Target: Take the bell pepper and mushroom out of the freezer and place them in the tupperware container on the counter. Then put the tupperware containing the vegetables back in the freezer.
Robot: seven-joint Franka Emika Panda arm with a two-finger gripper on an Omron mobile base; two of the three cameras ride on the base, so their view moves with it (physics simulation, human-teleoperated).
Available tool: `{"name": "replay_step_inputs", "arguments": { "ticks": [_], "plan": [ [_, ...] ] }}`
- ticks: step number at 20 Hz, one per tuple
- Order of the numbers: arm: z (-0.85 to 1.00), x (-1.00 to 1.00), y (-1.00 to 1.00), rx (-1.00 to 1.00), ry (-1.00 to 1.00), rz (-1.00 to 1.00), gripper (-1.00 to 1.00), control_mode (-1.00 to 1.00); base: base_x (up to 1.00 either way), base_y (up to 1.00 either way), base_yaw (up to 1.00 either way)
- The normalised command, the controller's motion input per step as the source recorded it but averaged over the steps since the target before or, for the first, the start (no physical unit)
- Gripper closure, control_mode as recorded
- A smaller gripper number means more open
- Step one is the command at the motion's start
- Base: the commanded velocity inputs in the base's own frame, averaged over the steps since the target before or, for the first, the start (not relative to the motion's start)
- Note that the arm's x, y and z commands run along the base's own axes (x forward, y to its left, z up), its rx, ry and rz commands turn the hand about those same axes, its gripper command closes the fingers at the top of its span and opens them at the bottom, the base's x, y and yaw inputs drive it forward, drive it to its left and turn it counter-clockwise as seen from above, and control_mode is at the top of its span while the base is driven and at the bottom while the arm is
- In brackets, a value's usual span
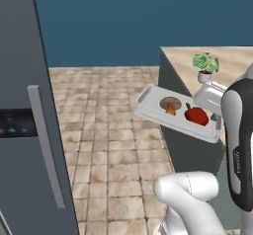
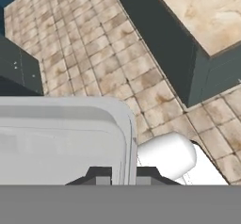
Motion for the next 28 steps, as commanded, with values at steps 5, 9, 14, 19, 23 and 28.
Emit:
{"name": "replay_step_inputs", "arguments": {
  "ticks": [5,9,14,19,23,28],
  "plan": [
    [0.0,0.0,0.0,0.0,0.0,0.0,1.0,1.0,0.9,0.29,-0.04],
    [0.0,0.0,0.0,0.0,0.0,0.0,1.0,1.0,1.0,0.08,-0.04],
    [0.0,0.0,0.0,0.0,0.0,0.0,1.0,1.0,1.0,0.06,-0.01],
    [0.0,0.0,0.0,0.0,0.0,0.0,1.0,1.0,1.0,0.14,0.0],
    [0.0,0.0,0.0,0.0,0.0,0.0,1.0,1.0,1.0,0.18,0.02],
    [0.0,0.0,0.0,0.0,0.0,0.0,1.0,1.0,1.0,0.11,0.24]
  ]
}}
